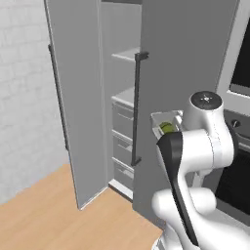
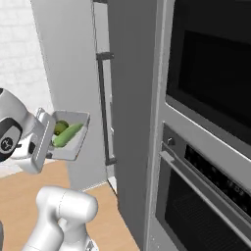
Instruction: Take the meat container that has the chicken drumstick and place it on the second highest rack of the freezer. Then take the vegetable container that has the corn and lime and place it on the highest rack of the freezer.
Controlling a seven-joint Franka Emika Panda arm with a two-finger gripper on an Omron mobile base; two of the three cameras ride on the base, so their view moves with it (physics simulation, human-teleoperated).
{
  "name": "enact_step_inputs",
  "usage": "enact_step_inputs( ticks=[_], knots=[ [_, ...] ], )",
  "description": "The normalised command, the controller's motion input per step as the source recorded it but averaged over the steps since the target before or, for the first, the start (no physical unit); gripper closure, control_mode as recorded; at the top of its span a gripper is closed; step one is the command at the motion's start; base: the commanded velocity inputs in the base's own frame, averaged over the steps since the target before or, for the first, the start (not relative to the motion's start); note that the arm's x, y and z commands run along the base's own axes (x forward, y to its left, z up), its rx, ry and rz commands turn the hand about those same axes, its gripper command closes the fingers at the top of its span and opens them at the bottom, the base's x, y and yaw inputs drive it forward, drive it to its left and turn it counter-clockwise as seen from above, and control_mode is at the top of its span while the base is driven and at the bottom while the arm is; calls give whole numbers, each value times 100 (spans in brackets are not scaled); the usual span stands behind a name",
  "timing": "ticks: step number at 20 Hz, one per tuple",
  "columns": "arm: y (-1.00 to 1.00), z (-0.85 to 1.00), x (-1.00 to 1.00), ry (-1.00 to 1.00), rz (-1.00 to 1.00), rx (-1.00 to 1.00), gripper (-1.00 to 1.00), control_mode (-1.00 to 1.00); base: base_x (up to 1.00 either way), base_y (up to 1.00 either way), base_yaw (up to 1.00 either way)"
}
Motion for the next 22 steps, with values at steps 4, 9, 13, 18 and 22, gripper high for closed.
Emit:
enact_step_inputs(
  ticks=[4, 9, 13, 18, 22],
  knots=[
    [0, 0, 0, 0, 0, 0, 100, 100, 29, 75, -70],
    [0, 0, 0, 0, 0, 0, 100, 100, 35, 100, -49],
    [0, 0, 0, 0, 0, 0, 100, 100, 24, 93, -37],
    [0, 0, 0, 0, 0, 0, 100, 100, 6, 36, -18],
    [0, 0, 0, 0, 0, 0, 100, 100, 0, 26, -7]
  ],
)
